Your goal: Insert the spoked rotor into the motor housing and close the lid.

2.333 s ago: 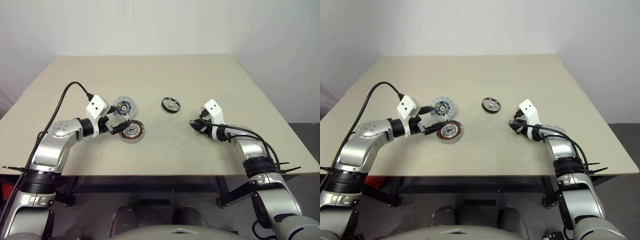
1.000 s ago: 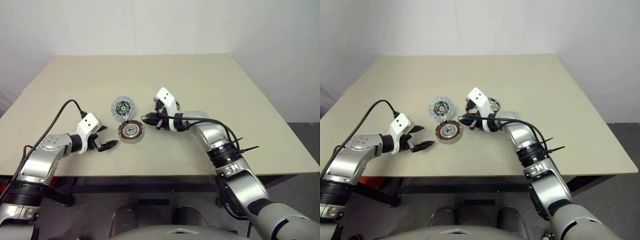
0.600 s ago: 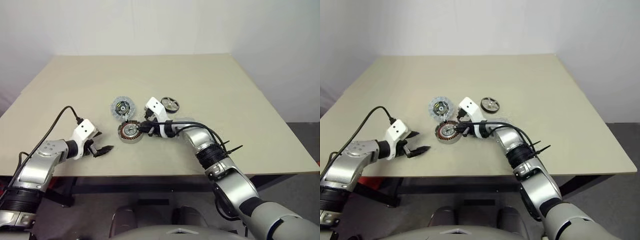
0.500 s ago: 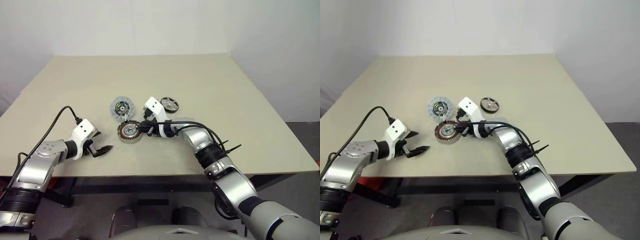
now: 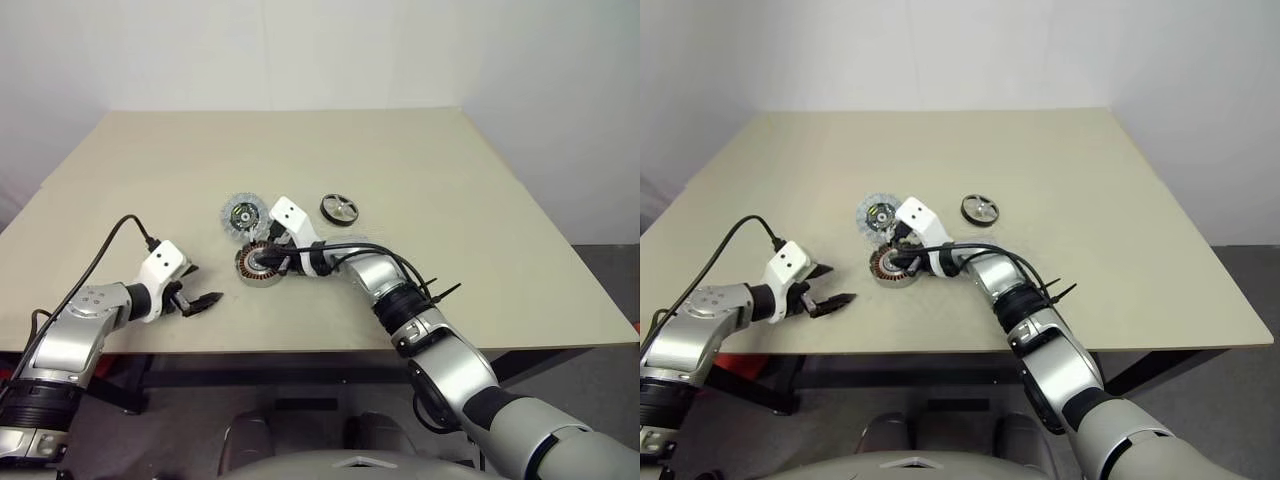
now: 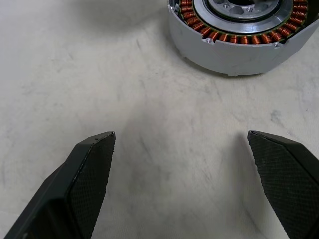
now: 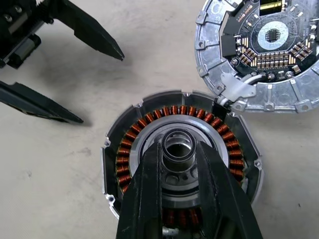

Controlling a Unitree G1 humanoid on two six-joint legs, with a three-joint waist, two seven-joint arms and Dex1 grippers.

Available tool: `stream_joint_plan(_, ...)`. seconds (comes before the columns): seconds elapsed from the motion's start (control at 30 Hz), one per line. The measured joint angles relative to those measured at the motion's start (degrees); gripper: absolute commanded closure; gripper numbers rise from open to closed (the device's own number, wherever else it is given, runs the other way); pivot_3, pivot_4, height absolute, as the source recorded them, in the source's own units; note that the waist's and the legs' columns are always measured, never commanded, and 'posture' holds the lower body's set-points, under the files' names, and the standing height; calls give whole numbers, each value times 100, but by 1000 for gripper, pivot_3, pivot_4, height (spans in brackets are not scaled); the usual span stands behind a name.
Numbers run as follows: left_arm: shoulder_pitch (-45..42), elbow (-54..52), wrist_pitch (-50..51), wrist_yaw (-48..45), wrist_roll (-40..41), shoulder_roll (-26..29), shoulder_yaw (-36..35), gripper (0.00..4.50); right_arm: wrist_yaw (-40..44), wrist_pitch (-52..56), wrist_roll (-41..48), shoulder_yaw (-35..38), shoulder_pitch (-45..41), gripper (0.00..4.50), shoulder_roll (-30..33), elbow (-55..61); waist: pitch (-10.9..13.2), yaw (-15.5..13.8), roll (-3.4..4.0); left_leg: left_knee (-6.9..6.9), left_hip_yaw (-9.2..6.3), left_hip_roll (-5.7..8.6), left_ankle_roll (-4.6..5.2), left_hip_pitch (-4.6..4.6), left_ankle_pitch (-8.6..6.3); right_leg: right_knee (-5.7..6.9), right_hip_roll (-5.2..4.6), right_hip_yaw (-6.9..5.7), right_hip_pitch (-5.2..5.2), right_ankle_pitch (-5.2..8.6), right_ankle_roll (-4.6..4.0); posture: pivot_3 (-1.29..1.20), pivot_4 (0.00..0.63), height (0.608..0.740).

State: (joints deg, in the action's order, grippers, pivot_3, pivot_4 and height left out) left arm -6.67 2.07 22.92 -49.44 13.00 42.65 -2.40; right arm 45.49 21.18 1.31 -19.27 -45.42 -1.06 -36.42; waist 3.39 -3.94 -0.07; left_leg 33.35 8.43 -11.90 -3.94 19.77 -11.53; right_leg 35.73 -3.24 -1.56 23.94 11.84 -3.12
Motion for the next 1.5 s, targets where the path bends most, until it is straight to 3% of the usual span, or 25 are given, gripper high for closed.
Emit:
stream_joint_plan(0.47,-62,0,-48,23,-9,0,-21,0,51,-92,-139,-1,42,3839,55,0,-1,1,-2,0,0,0,0,-2,0,0,0,0,-1,0,0,0,0,740)
stream_joint_plan(0.8,-81,12,-68,72,-36,-1,-22,0,58,-148,-184,-11,61,555,36,0,-1,0,-2,0,0,0,0,-5,0,1,0,0,-1,0,0,0,0,740)
stream_joint_plan(1.23,-82,51,-146,82,-47,-7,-21,0,43,-136,-139,61,77,567,42,46,1,-2,-6,0,-1,0,-1,-3,0,1,0,0,0,0,-1,0,0,740)
stream_joint_plan(1.4,-130,149,-164,87,-63,-32,-19,0,71,-80,-56,122,84,2263,104,464,1,2,-9,-3,-1,-1,-1,-3,0,0,2,0,2,0,-1,0,0,740)
stream_joint_plan(1.5,-157,164,-193,88,-72,-38,-18,0,145,-47,-4,110,100,2263,104,748,0,2,-10,-3,-1,-1,0,-4,0,1,1,0,1,0,-1,0,0,740)
